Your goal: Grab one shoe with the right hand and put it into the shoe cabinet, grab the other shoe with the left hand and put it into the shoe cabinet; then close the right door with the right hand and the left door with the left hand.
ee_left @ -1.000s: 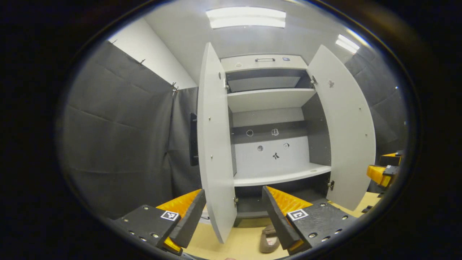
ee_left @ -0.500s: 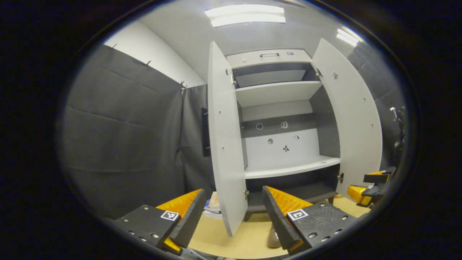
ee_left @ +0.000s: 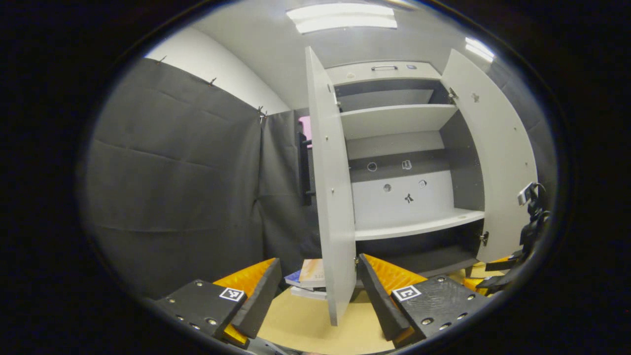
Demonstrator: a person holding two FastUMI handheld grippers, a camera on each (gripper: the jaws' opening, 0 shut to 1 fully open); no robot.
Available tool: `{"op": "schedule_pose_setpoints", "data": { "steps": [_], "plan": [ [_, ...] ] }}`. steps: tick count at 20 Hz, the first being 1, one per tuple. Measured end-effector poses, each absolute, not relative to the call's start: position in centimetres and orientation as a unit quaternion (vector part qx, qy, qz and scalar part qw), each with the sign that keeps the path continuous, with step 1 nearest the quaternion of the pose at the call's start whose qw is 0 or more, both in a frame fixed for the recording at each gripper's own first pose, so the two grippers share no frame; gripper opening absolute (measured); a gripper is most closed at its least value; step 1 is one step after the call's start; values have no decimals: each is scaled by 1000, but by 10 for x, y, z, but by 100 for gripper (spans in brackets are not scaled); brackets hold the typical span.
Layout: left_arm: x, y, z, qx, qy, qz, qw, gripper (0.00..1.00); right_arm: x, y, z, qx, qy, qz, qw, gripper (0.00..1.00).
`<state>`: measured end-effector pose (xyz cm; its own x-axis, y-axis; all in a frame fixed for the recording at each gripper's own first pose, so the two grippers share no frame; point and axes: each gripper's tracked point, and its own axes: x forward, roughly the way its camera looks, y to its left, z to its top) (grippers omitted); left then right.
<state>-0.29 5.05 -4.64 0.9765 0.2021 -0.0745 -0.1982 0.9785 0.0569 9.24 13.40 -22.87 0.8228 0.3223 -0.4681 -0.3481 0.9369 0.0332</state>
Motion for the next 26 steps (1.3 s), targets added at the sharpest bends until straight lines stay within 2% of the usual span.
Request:
{"op": "schedule_pose_setpoints", "data": {
  "steps": [2, 3, 6, 7, 8, 12, 13, 15, 17, 18, 19, 21, 22, 23, 24, 25, 26],
  "plan": [
    [-1, 56, -53, 27, 48, 104, 993, 92, 92, 138, -249, -32, 265, 180, 947, 97],
    [0, 57, -54, 28, 50, 105, 993, 97, 93, 142, -258, -32, 278, 183, 942, 98],
    [0, 59, -56, 30, 54, 111, 992, 87, 93, 148, -285, -35, 314, 184, 931, 98],
    [0, 59, -56, 32, 55, 113, 992, 97, 92, 149, -293, -38, 326, 183, 927, 98],
    [0, 60, -56, 34, 56, 117, 991, 92, 93, 150, -301, -42, 336, 183, 923, 98],
    [1, 63, -58, 35, 63, 130, 989, 89, 89, 158, -328, -60, 373, 190, 906, 98],
    [2, 64, -59, 34, 65, 134, 988, 87, 86, 160, -334, -62, 383, 190, 902, 95],
    [3, 66, -60, 32, 68, 140, 987, 92, 86, 163, -343, -65, 398, 185, 896, 87],
    [3, 67, -61, 33, 69, 144, 987, 97, 87, 167, -352, -64, 410, 183, 891, 87],
    [3, 68, -62, 33, 69, 146, 986, 92, 90, 169, -357, -65, 417, 181, 888, 86],
    [3, 68, -61, 34, 69, 147, 986, 94, 88, 166, -361, -68, 425, 175, 885, 76],
    [3, 68, -62, 35, 67, 150, 986, 97, 88, 165, -371, -71, 440, 168, 879, 79],
    [3, 69, -62, 34, 68, 152, 985, 92, 88, 165, -371, -70, 446, 161, 878, 79],
    [3, 69, -62, 33, 70, 155, 985, 90, 91, 167, -382, -72, 452, 157, 875, 58],
    [3, 69, -61, 32, 71, 156, 985, 87, 87, 163, -381, -75, 461, 154, 871, 48],
    [3, 69, -61, 31, 71, 158, 984, 87, 87, 165, -388, -77, 467, 155, 867, 43],
    [4, 69, -61, 31, 71, 159, 984, 87, 88, 164, -386, -81, 468, 156, 866, 44]
  ]
}}
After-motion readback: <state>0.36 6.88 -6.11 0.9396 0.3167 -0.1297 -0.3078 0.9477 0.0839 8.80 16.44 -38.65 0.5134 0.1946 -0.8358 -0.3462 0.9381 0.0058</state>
